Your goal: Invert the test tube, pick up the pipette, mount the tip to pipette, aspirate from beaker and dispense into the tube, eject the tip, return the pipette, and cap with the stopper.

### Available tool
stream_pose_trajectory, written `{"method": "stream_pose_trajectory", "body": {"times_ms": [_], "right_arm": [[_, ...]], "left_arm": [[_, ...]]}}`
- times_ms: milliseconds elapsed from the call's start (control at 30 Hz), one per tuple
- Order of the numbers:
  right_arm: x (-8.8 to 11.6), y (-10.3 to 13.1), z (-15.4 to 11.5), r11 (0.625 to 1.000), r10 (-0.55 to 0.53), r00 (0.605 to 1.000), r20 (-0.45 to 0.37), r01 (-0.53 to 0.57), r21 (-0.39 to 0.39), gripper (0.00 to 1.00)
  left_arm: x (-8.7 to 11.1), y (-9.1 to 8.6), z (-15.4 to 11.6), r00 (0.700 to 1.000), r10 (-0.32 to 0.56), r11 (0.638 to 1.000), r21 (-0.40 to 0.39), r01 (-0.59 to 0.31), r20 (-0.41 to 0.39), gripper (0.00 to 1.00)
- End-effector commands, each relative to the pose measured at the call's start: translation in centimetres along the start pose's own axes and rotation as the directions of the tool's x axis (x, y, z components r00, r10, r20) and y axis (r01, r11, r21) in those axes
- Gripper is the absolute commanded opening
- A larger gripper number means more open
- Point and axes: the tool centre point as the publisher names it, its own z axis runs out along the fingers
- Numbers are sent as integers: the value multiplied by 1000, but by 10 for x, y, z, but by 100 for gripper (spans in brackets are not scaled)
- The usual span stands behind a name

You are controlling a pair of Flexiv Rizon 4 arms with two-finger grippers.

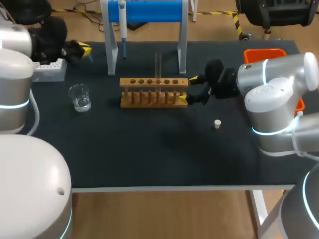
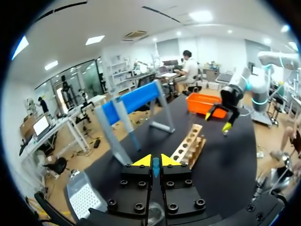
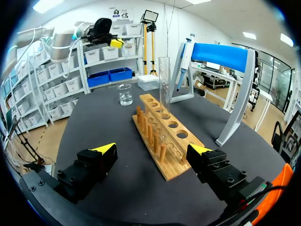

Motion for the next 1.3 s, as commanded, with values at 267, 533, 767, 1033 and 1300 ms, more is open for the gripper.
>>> {"method": "stream_pose_trajectory", "body": {"times_ms": [267, 533, 767, 1033, 1300], "right_arm": [[0, 0, -1, 1000, 0, 1000, -2, 0, 1, 100], [0, 0, -1, 1000, 0, 1000, -2, 0, 1, 100], [0, 0, -1, 1000, 0, 1000, -2, 0, 1, 100], [0, 0, -1, 1000, 0, 1000, -2, 0, 1, 100], [0, 0, -1, 1000, 0, 1000, -2, 0, 1, 100]], "left_arm": [[73, -59, 6, 930, 20, 965, -234, -114, -367, 0], [109, -57, 35, 873, 1, 954, -262, -148, -488, 0], [123, -53, 50, 864, 1, 958, -248, -145, -503, 0], [133, -56, 52, 883, 15, 970, -207, -127, -469, 0], [143, -76, 56, 887, 43, 974, -179, -140, -459, 0]]}}
